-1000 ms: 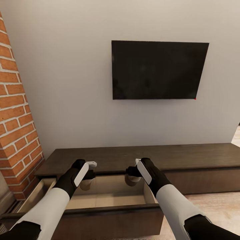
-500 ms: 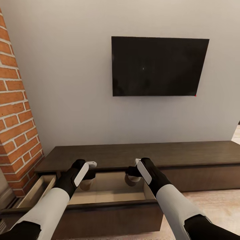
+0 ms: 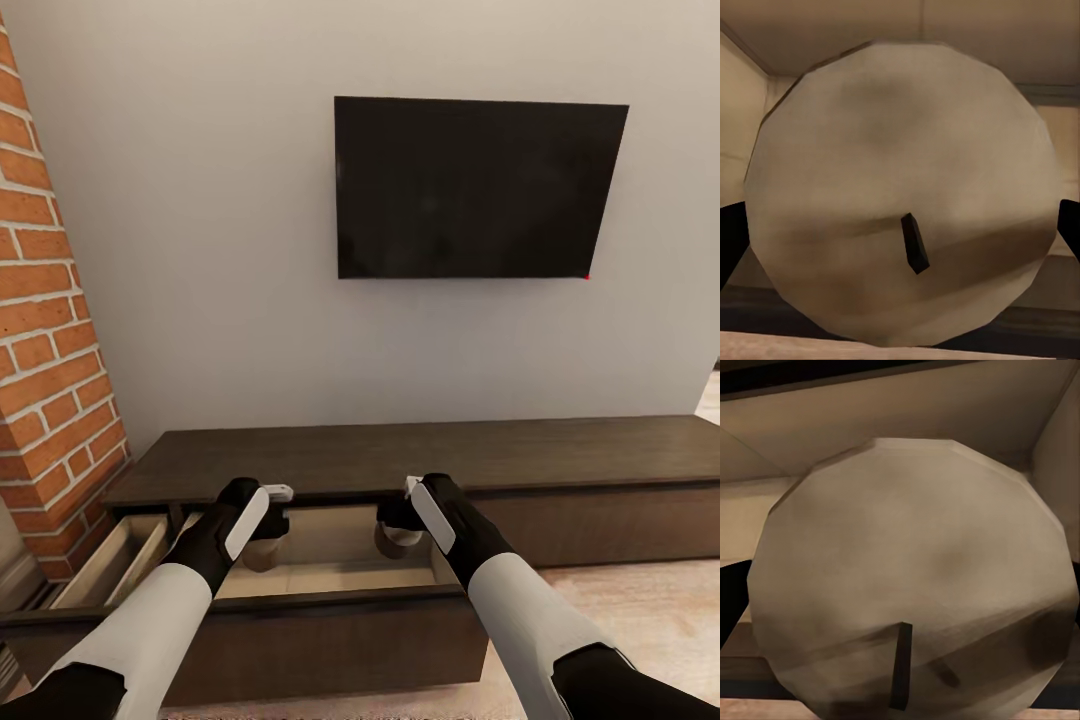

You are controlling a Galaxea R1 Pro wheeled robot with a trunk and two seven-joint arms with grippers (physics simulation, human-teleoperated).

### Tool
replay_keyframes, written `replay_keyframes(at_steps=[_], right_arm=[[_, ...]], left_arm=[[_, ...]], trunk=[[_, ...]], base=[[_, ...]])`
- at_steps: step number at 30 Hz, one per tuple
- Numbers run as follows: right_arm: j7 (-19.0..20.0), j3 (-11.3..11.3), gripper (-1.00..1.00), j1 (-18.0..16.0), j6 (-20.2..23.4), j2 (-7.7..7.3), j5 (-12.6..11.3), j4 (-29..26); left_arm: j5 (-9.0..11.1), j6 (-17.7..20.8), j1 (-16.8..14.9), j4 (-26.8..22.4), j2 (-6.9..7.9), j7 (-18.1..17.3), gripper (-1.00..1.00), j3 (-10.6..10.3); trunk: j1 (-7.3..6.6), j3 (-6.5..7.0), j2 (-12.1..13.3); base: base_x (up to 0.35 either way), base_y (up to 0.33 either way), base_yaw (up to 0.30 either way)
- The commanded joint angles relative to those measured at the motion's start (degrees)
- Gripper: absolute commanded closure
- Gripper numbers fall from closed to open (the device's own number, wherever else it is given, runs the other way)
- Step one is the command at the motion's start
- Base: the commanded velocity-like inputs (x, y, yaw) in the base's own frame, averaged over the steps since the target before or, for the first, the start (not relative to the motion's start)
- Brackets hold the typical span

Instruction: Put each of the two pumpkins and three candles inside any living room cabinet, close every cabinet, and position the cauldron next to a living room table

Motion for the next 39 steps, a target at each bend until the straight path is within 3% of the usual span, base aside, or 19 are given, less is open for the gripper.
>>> replay_keyframes(at_steps=[1,8,14,27,39], right_arm=[[-0.46,0.1,1.0,-0.04,0.11,0.0,-0.51,-0.07],[-0.46,0.1,1.0,-0.04,0.11,0.0,-0.48,-0.07],[-0.46,0.1,1.0,-0.04,0.11,0.0,-0.48,-0.07],[-0.46,0.1,1.0,-0.04,0.11,0.0,-0.53,-0.07],[-0.46,0.1,1.0,-0.04,0.11,0.0,-0.54,-0.07]], left_arm=[[0.55,0.1,-0.04,-0.04,0.03,0.54,1.0,-0.19],[0.55,0.09,-0.04,-0.02,-0.05,0.51,1.0,-0.17],[0.55,0.09,-0.04,-0.06,-0.06,0.5,1.0,-0.14],[0.55,0.09,-0.04,-0.17,-0.17,0.44,1.0,-0.14],[0.55,0.11,-0.04,-0.15,-0.73,0.44,1.0,-0.21]], trunk=[[0.21,-0.24,-0.45],[1.75,-1.5,-3.25],[1.9,-2.83,-3.33],[1.9,-2.83,-3.33],[1.9,-2.83,-3.33]], base=[[0.0,0.0,0.0],[0.0,0.0,0.0],[0.0,0.0,0.0],[0.007,-0.003,0.0],[0.081,-0.127,0.0]])
